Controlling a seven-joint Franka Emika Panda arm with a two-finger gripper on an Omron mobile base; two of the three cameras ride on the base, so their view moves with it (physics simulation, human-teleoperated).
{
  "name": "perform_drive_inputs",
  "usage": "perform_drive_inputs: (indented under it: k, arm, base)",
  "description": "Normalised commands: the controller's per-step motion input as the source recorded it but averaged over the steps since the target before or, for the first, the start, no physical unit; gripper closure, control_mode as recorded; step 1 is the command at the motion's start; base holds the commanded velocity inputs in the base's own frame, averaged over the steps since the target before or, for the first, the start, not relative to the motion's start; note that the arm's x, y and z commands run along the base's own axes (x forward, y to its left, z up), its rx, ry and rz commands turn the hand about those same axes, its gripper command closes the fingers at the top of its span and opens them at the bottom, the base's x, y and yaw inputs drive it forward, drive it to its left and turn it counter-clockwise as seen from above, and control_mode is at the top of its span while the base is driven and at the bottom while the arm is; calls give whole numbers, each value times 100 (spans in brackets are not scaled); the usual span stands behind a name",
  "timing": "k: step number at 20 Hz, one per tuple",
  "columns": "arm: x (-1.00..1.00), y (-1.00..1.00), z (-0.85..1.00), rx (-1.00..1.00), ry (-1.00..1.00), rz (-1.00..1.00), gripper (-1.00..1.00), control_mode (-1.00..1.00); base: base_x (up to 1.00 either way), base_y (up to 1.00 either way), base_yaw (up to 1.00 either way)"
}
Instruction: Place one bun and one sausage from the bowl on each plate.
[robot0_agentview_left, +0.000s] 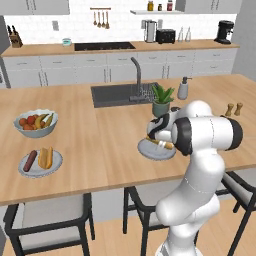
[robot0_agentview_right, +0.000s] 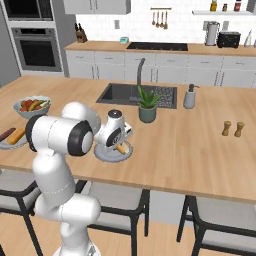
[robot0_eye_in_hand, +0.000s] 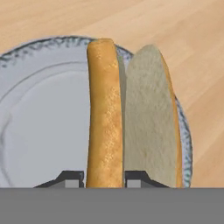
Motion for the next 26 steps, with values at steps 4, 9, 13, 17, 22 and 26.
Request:
perform_drive_inputs:
  k: [4, 9, 13, 17, 22, 26]
  arm:
    - [0, 0, 0, 0, 0, 0, -100, -100]
    - [-10, 0, 2, 0, 0, 0, -100, -100]
    - [-13, 0, 12, 0, -1, 0, -100, -100]
    - [-18, 0, 6, 19, -10, 0, -100, -100]
    - [-11, 0, -8, 35, -10, 0, -100, -100]
    - [-15, 18, -46, 31, 0, 0, -100, -100]
  base:
    - [0, 0, 0]
    - [0, 0, 0]
    - [0, 0, 0]
    - [0, 0, 0]
    - [0, 0, 0]
    - [0, 0, 0]
